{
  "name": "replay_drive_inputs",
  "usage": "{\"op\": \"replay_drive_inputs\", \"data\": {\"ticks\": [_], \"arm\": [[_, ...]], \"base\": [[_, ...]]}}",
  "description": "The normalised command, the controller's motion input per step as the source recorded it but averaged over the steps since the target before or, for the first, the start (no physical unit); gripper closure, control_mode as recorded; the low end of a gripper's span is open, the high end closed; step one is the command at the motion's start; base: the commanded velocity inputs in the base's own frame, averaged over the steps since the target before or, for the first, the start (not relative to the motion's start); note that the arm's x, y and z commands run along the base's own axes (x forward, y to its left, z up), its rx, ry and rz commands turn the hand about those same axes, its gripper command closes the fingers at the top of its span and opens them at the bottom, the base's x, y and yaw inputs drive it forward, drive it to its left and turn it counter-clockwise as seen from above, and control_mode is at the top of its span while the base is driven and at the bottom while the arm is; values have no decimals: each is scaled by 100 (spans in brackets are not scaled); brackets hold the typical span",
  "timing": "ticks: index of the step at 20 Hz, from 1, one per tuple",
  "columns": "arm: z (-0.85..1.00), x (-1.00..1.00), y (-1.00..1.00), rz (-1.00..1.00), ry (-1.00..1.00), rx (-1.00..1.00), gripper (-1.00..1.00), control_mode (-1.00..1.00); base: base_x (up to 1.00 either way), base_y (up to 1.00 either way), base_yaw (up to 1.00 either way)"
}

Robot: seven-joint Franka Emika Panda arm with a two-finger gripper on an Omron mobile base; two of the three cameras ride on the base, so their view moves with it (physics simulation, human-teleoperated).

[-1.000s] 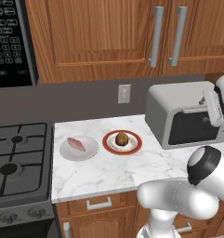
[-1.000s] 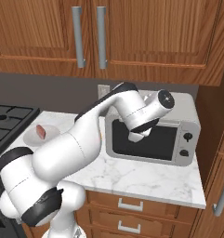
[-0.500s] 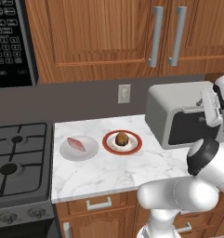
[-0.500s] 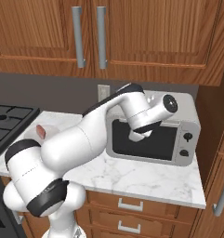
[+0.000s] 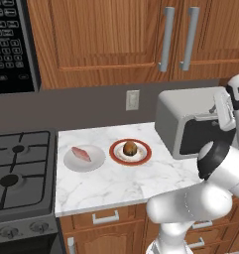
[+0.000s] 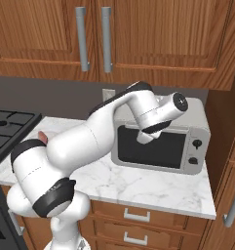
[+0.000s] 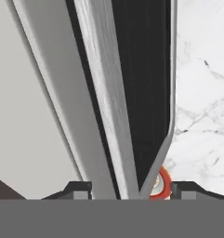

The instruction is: Open the toaster oven door. Place the bread on the top rack in the toaster oven and place the steak on the bottom rack.

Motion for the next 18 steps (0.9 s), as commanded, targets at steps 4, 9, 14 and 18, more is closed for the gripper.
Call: {"op": "replay_drive_inputs", "data": {"ticks": [4,9,14,18], "arm": [[-39,-6,10,0,0,0,-100,-100],[-20,-3,11,0,0,0,-100,-100],[-4,0,0,0,0,0,-100,-100],[-2,-2,0,0,0,1,-100,-100]], "base": [[0,0,0],[0,0,0],[0,0,0],[0,0,0]]}}
